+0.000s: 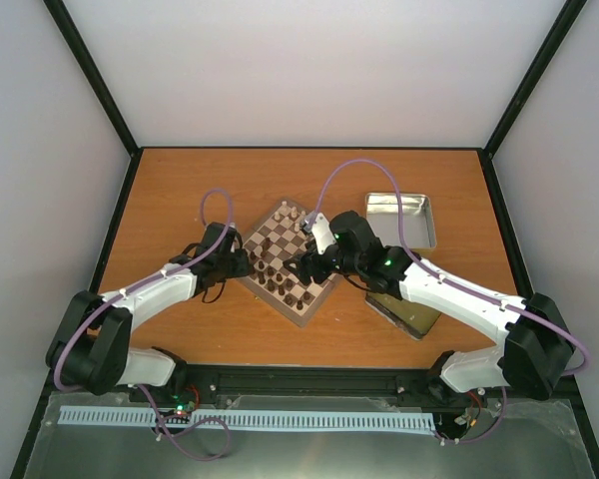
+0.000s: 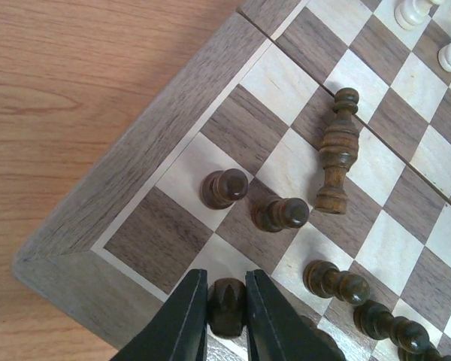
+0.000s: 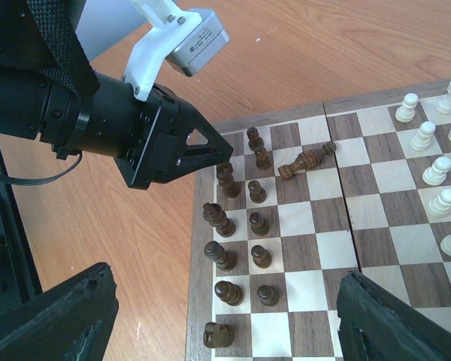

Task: Set up the chess pieces on the board
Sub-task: Place the chess piece on the chessboard.

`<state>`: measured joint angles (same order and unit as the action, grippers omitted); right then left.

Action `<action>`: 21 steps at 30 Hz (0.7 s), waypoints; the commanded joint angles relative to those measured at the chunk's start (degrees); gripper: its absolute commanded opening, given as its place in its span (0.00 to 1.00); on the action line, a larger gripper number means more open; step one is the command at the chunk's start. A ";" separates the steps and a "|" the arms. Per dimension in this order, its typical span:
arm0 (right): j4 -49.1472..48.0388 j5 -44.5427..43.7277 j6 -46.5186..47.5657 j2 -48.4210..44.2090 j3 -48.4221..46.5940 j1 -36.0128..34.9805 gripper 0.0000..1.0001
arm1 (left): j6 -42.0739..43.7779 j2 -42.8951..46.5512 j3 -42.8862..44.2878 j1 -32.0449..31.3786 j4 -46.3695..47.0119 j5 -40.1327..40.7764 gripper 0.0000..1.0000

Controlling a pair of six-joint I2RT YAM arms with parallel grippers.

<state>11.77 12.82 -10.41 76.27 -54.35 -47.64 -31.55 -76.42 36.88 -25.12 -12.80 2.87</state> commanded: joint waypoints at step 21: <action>13.47 -9.44 -17.72 14.23 -14.70 0.28 0.74 | -2.30 14.43 4.07 -0.19 -6.53 5.72 0.37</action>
<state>18.22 7.66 -19.11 83.79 -62.04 -47.59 -32.08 -68.14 38.46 -25.12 -18.24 4.36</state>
